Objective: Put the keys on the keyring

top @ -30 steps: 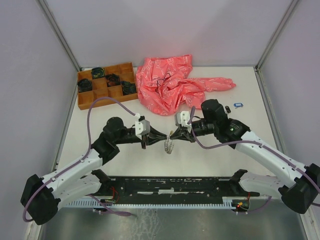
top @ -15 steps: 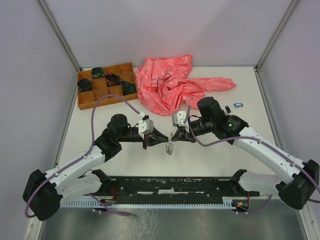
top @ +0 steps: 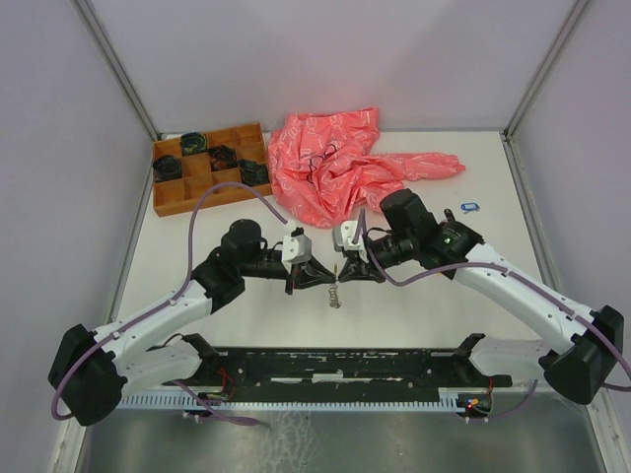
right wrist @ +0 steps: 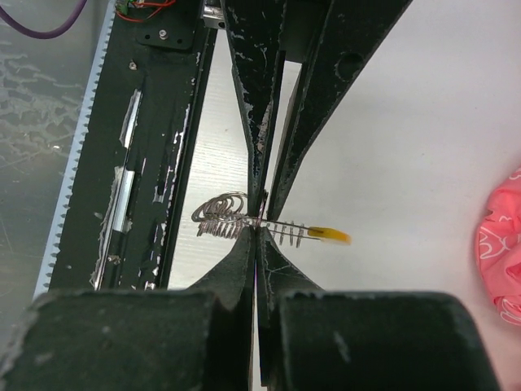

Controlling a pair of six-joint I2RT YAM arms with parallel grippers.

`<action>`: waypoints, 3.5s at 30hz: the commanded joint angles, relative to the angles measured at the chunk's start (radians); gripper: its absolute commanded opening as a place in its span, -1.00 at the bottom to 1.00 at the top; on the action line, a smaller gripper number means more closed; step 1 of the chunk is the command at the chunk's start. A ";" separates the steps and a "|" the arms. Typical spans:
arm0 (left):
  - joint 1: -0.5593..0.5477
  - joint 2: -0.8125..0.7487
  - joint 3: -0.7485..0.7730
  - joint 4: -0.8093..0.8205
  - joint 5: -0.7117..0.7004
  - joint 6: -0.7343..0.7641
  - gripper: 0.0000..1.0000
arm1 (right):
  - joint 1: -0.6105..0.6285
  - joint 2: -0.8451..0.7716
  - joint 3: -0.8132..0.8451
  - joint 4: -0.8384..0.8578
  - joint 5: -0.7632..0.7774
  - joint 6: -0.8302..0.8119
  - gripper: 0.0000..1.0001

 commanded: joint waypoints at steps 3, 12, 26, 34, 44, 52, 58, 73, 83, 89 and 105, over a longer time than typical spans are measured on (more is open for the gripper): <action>-0.011 -0.001 0.056 -0.040 0.013 0.074 -0.84 | 0.016 0.014 0.076 -0.038 0.021 -0.035 -0.99; -0.012 -0.057 -0.015 0.045 -0.078 0.058 -0.95 | 0.019 -0.052 0.023 0.041 0.119 0.032 -0.45; -0.014 -0.156 -0.089 0.110 -0.261 0.042 -0.95 | 0.018 -0.125 -0.095 0.185 0.644 0.453 -0.10; -0.032 -0.186 -0.072 0.052 -0.400 0.047 -0.95 | 0.019 -0.152 -0.216 0.364 0.610 0.532 0.11; -0.113 -0.162 -0.087 0.144 -0.646 -0.092 -0.95 | 0.020 -0.201 -0.424 0.895 0.525 0.478 0.02; -0.186 -0.105 -0.086 0.210 -0.839 -0.153 -0.95 | 0.021 -0.198 -0.490 1.068 0.468 0.452 -0.08; -0.196 -0.090 -0.085 0.235 -0.886 -0.185 -0.95 | 0.022 -0.223 -0.522 1.069 0.469 0.443 -0.12; -0.199 -0.069 -0.075 0.243 -0.854 -0.205 -0.95 | 0.022 -0.150 -0.514 1.185 0.422 0.497 -0.27; -0.199 -0.067 -0.072 0.255 -0.825 -0.209 -0.95 | 0.021 -0.096 -0.514 1.233 0.437 0.510 -0.36; -0.201 -0.066 -0.081 0.281 -0.823 -0.227 -0.95 | 0.022 -0.075 -0.519 1.243 0.433 0.515 -0.40; -0.201 -0.053 -0.088 0.279 -0.801 -0.240 -0.89 | 0.021 -0.084 -0.513 1.244 0.451 0.511 -0.99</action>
